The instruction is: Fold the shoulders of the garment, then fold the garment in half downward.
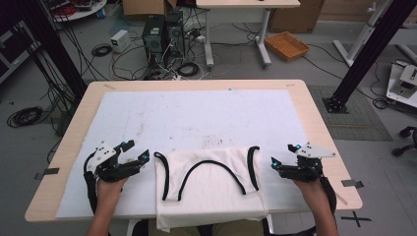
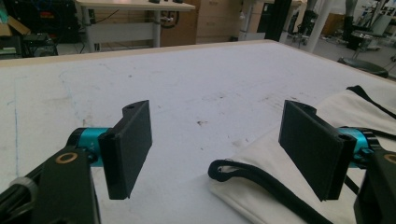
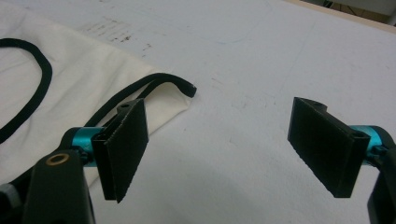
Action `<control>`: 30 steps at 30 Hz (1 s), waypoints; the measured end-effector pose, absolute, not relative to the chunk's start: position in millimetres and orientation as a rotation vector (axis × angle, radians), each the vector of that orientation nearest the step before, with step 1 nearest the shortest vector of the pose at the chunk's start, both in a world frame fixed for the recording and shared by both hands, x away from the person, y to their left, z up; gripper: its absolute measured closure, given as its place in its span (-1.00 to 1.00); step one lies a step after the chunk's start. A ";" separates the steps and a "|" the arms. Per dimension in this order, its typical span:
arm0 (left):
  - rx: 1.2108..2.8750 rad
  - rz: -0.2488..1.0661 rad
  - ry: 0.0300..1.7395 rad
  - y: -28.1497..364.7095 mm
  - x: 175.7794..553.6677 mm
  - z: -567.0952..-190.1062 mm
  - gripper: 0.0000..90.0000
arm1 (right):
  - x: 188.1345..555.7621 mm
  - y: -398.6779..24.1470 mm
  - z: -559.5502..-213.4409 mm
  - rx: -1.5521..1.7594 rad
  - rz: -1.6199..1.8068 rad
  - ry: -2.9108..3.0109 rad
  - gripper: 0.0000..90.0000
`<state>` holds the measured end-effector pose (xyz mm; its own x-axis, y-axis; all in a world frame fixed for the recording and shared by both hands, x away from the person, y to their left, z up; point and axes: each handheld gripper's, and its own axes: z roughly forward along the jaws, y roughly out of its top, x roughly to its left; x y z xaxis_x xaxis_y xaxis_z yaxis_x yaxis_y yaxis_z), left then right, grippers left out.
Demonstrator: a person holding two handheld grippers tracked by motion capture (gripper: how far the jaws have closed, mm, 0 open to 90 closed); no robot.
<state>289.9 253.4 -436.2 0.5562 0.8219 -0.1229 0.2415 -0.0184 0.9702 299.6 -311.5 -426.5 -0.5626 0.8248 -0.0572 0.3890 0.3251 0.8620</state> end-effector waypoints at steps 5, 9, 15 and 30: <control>1.542 0.590 0.956 260.2 288.5 -437.5 -0.43 | 300.4 -311.1 -425.6 1.067 1.161 2.088 -0.55; 1.541 0.593 0.957 259.9 287.9 -437.4 -0.43 | 300.2 -310.9 -427.4 1.059 1.164 2.087 -0.55; 1.560 0.582 0.937 255.4 289.2 -437.4 -0.43 | 299.7 -312.5 -427.1 1.083 1.171 2.075 -0.55; 1.603 0.539 0.963 249.1 293.1 -439.2 -0.42 | 306.0 -296.3 -430.7 1.037 1.163 2.133 -0.55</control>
